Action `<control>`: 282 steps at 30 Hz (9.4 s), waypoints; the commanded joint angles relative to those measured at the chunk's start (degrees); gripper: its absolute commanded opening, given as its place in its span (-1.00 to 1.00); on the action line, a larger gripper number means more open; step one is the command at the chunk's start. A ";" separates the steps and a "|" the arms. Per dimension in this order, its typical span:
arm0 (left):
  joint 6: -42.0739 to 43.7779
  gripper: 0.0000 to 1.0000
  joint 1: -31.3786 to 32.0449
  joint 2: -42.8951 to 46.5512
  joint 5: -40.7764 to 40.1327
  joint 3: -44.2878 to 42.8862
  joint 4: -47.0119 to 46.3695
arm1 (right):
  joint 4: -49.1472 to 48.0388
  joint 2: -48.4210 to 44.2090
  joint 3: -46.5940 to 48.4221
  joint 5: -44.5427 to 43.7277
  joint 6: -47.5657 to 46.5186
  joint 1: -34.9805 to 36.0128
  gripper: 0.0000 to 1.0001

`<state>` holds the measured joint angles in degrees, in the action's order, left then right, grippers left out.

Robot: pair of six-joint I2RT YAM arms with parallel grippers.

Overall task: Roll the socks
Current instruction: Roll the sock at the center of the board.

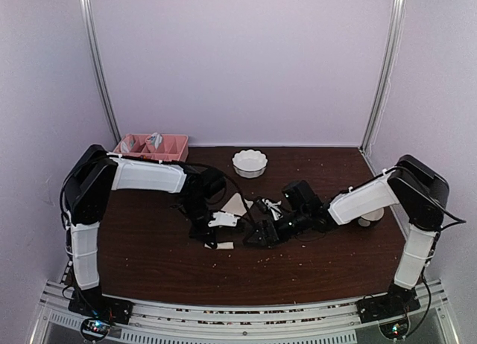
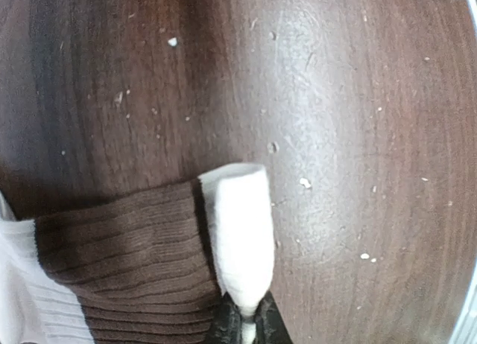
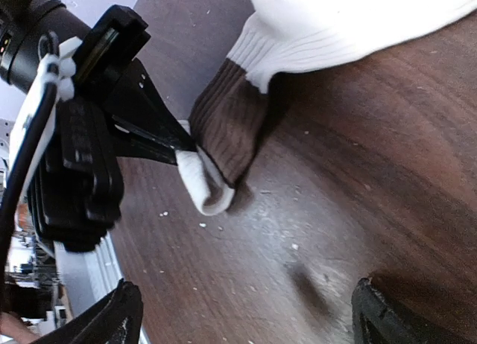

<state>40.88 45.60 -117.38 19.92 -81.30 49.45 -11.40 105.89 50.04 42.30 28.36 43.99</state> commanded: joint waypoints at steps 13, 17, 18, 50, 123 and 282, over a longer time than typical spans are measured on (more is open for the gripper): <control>1.32 -1.00 -4.63 -8.57 17.82 -8.32 17.83 | -36.53 -21.25 -32.61 -34.10 10.45 -6.51 0.99; 1.31 -1.00 -5.39 -10.76 20.62 -10.93 20.32 | -40.52 -23.51 -33.88 -41.28 -15.16 3.86 0.99; 1.37 -1.00 -5.70 -11.48 21.47 -11.71 21.21 | -39.27 -22.99 -32.95 -41.08 -21.86 6.27 0.99; -1.13 -1.00 -9.08 -19.02 20.99 -17.04 26.21 | -8.19 11.07 7.50 -29.23 -64.09 18.35 -0.32; 6.77 -0.46 6.60 13.96 -1.40 15.45 -13.44 | 31.25 23.84 18.23 3.81 -11.46 4.95 -1.00; 7.55 -0.44 1.51 5.13 -0.57 1.63 -7.01 | 11.36 25.86 11.30 10.96 1.37 1.24 -1.00</control>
<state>48.14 46.89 -110.32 22.04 -78.43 45.78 -16.40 126.17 66.48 56.99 26.89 45.50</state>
